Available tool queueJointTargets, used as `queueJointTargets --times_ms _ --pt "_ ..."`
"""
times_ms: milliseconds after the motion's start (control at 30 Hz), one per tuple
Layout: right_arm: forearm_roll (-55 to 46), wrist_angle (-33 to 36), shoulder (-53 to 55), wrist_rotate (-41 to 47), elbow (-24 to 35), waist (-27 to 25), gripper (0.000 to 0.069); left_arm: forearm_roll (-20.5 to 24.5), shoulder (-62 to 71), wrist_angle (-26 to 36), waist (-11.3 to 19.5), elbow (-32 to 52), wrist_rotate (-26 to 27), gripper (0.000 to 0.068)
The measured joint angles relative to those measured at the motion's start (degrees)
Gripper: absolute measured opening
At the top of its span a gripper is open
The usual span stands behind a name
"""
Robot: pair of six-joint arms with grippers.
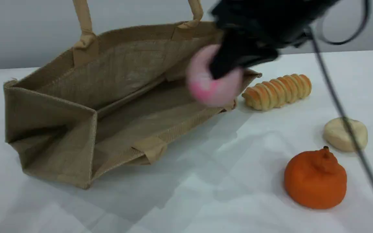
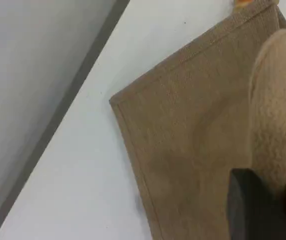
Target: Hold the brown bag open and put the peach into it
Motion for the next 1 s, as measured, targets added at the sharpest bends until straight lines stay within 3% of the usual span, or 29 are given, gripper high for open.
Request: queueJointTargets --times_ms 133,267,467,600,733,900,1000 --pt "7.52 -4.76 1.31 -6.38 -0.11 3.88 0.0027 0.0 0.0 0.0 0.0 -0.05 -0.22 0.009" --pt "16.68 -7.75 4.52 -14.57 -1.09 4.29 0.0027 -0.07 0.0 0.0 0.0 -0.05 -0.29 0.009" --pt "31.13 -6.07 10.03 -27.52 -3.99 4.28 0.0035 -0.13 0.0 0.0 0.0 -0.05 -0.35 0.009" --pt "39.79 -3.76 12.99 -35.01 -5.27 4.28 0.0083 -0.18 0.0 0.0 0.0 -0.05 -0.35 0.009" --pt "45.11 -3.06 13.55 -40.25 -5.27 4.28 0.0249 -0.18 0.0 0.0 0.0 -0.05 -0.3 0.009" --pt "45.13 -2.63 13.49 -41.23 -5.27 4.28 0.0531 -0.12 0.0 0.0 0.0 -0.05 -0.3 0.009" --pt "45.12 -2.59 13.49 -41.23 -5.27 4.28 0.0629 -0.12 0.0 0.0 0.0 -0.05 -0.3 0.009"
